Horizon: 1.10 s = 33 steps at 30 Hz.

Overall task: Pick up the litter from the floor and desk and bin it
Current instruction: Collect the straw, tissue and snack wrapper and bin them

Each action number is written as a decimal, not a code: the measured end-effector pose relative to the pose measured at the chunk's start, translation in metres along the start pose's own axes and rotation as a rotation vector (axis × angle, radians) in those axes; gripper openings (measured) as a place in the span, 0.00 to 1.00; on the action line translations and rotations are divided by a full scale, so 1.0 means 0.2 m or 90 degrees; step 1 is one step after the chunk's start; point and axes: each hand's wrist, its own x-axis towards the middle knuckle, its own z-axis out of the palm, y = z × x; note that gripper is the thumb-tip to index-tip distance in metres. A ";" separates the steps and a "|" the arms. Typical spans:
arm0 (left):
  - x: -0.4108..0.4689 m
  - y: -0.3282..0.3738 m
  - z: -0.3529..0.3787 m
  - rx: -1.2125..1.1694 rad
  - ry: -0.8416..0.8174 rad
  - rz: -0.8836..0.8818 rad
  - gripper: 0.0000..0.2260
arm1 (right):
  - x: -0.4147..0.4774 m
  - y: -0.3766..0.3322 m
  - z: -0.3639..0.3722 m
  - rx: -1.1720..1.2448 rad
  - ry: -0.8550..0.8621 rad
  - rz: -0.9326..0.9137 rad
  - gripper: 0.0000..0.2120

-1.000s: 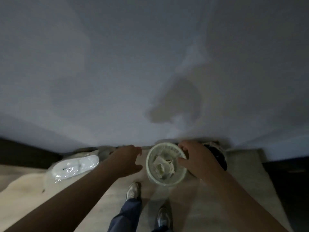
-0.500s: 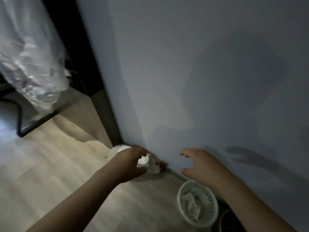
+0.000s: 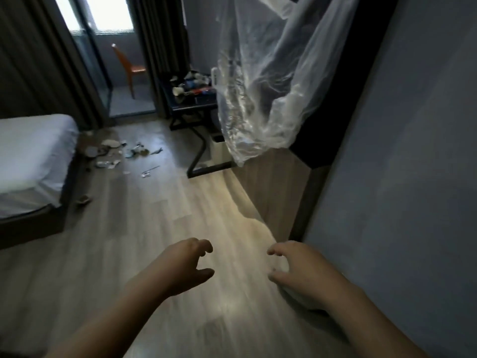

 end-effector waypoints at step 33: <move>0.90 -2.02 -0.69 -0.157 0.070 -0.313 0.21 | 2.53 -1.40 0.03 -0.059 -0.103 -0.253 0.24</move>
